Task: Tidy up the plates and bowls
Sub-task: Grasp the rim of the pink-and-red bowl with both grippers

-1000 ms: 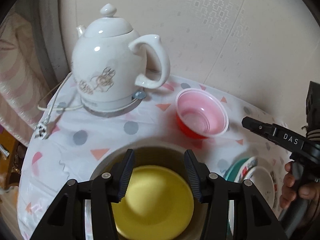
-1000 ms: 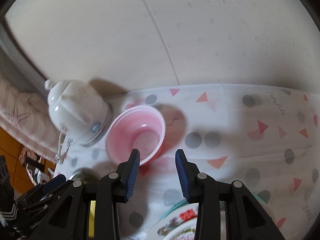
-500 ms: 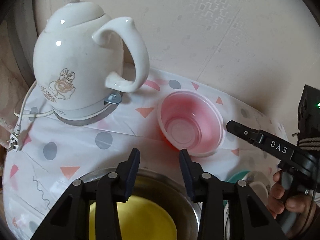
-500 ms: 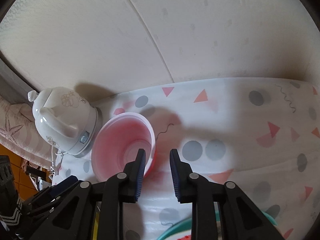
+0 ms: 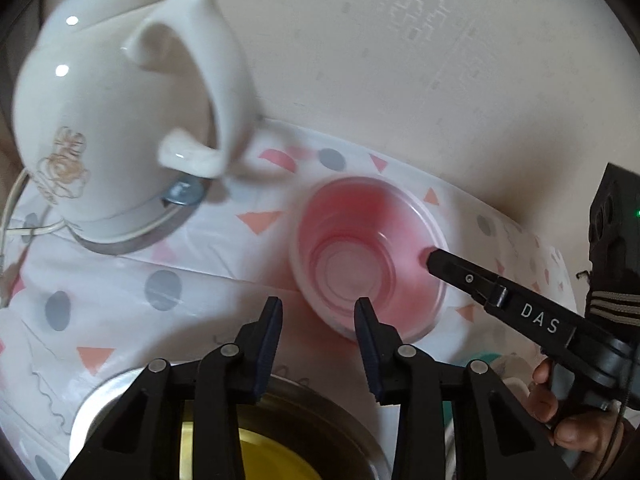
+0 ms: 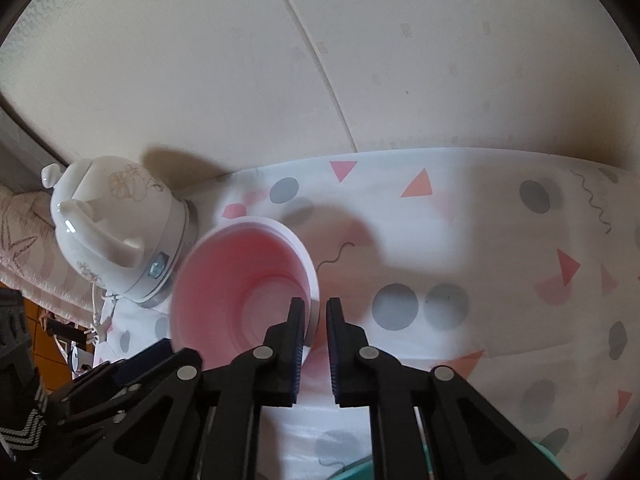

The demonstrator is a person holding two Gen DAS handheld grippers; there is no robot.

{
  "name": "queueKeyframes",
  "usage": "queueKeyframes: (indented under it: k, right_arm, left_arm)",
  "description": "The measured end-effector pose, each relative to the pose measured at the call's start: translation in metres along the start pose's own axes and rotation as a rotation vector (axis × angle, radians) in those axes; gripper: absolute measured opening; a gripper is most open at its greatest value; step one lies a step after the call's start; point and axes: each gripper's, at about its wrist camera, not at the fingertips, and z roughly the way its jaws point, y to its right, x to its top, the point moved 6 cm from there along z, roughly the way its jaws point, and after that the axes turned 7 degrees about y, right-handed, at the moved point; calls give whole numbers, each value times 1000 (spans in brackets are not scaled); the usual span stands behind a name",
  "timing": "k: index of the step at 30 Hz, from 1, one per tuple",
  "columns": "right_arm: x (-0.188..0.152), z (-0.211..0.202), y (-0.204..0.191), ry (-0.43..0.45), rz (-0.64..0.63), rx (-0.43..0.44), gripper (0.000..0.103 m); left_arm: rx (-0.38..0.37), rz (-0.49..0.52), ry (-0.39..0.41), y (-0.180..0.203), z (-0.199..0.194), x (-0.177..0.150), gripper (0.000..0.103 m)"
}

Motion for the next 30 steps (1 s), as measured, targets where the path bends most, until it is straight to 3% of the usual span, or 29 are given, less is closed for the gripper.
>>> queueKeyframes:
  k: [8, 12, 16, 21, 23, 27, 30]
  right_arm:
    - [-7, -14, 13, -4, 44, -2, 11]
    - [-9, -16, 20, -19, 94, 23, 21]
    - [-6, -20, 20, -8, 109, 41, 22]
    - [-6, -17, 19, -7, 108, 43, 22]
    - [-7, -15, 19, -9, 94, 38, 22]
    - [-8, -15, 15, 8, 64, 33, 11]
    - [-7, -16, 16, 16, 49, 15, 11]
  left_arm:
    - [-49, 34, -34, 20, 5, -12, 37]
    - [-42, 39, -23, 19, 2, -10, 37]
    - [-33, 29, -12, 15, -1, -8, 37]
    - [-33, 18, 1, 11, -2, -4, 37]
    - [-36, 37, 8, 14, -2, -5, 30]
    - [-39, 53, 9, 18, 0, -4, 25]
    - [-40, 71, 14, 21, 3, -5, 24]
